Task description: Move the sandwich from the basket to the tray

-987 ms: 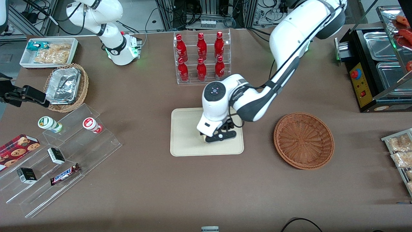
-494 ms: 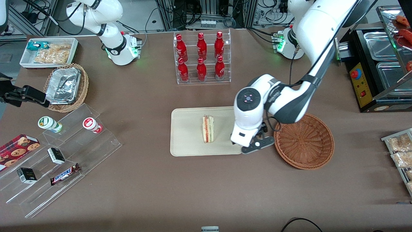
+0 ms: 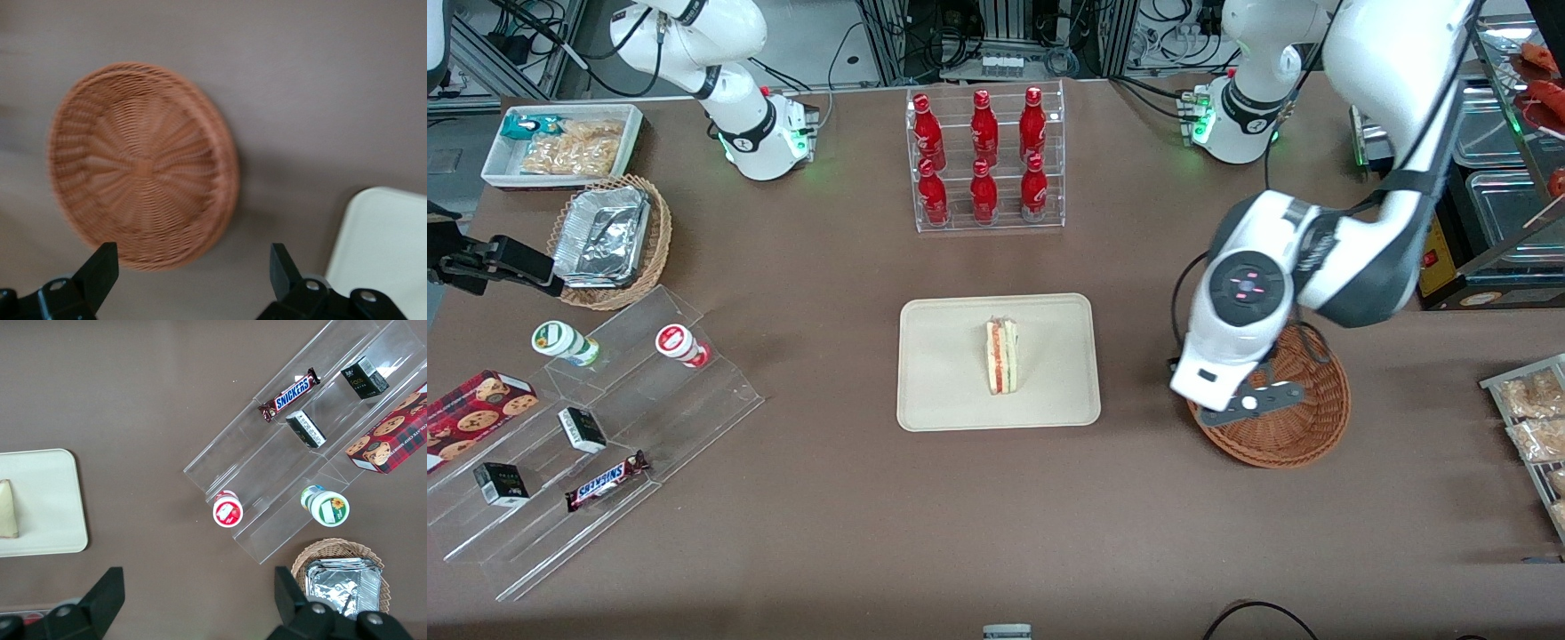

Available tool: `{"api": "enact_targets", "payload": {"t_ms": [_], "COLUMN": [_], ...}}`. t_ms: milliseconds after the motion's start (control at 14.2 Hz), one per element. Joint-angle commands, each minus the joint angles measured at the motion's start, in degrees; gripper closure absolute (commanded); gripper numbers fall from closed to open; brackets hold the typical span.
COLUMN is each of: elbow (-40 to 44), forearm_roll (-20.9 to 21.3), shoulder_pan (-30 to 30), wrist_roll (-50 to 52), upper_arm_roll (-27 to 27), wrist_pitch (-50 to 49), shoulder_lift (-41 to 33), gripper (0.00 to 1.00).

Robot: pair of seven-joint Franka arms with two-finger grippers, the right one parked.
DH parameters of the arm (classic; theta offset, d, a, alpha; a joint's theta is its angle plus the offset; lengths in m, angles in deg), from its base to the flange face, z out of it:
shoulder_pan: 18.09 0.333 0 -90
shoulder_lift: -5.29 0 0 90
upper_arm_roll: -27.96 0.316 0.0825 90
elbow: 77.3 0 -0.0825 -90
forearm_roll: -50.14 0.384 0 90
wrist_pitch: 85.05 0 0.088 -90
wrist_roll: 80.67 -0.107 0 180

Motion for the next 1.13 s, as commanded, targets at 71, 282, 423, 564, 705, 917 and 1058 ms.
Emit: {"api": "enact_targets", "payload": {"t_ms": [71, 282, 423, 564, 705, 917, 1058], "elbow": [-2.2, -1.6, -1.3, 1.2, 3.9, 3.6, 3.1], "forearm_roll": [-5.3, -7.2, -8.0, -8.6, -8.6, -8.7, -9.7], "shoulder_pan": [7.9, 12.7, 14.4, 15.1, 15.9, 16.7, 16.8], "wrist_roll": [-13.9, -20.1, -22.1, -24.5, -26.5, -26.6, -26.5], "upper_arm_roll": [-0.6, -0.5, -0.5, -0.1, -0.2, -0.1, -0.1], "wrist_pitch": [-4.0, -8.0, -9.9, -14.3, -19.3, -23.0, -25.9], "shoulder_lift": [-5.5, -7.9, -9.4, -10.2, -10.4, -13.2, -15.1], "gripper": [0.0, 0.0, 0.0, 0.0, 0.0, 0.0, 0.0]}}
